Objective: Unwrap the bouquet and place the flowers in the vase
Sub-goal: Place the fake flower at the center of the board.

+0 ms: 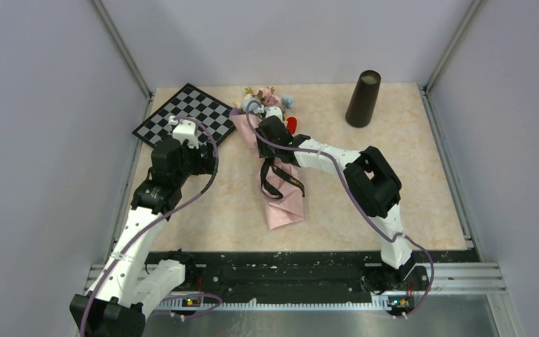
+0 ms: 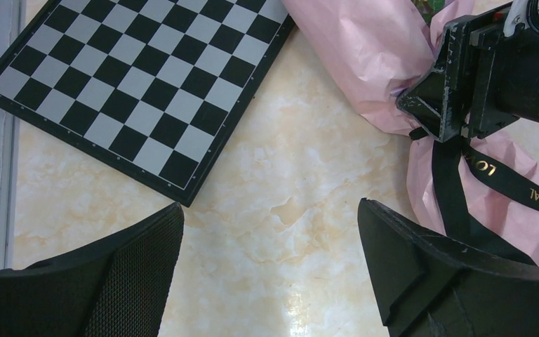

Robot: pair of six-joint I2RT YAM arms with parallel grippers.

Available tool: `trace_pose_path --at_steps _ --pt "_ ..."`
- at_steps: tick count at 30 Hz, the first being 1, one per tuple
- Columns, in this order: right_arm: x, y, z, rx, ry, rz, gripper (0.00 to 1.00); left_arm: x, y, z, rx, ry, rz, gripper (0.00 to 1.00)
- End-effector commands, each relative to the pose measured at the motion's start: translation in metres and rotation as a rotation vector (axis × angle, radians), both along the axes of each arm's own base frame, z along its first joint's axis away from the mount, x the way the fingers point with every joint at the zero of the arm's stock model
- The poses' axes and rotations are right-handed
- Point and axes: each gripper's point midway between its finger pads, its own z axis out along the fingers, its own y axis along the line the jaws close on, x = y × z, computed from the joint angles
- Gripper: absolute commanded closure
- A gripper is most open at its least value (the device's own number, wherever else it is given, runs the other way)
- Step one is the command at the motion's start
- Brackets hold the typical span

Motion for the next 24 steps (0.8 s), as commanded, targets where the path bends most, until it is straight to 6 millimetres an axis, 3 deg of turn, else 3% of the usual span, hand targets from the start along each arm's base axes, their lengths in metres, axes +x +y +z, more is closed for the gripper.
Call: trace_pose_path --at_steps 1,8,17,24 --pt "0.002 0.014 0.035 0.069 -0.072 0.024 0.45 0.006 0.001 0.005 0.005 -0.035 0.004 0.03" --pt "-0.004 0.013 0.052 0.084 -0.100 0.066 0.28 0.006 0.002 0.004 0.007 -0.034 0.007 0.02" --pt "-0.017 0.002 0.085 0.090 -0.139 0.105 0.21 0.006 0.000 0.002 -0.004 -0.032 -0.001 0.01" --pt "-0.041 -0.028 0.118 0.104 -0.181 0.117 0.19 0.006 -0.001 0.002 -0.008 -0.033 -0.002 0.01"
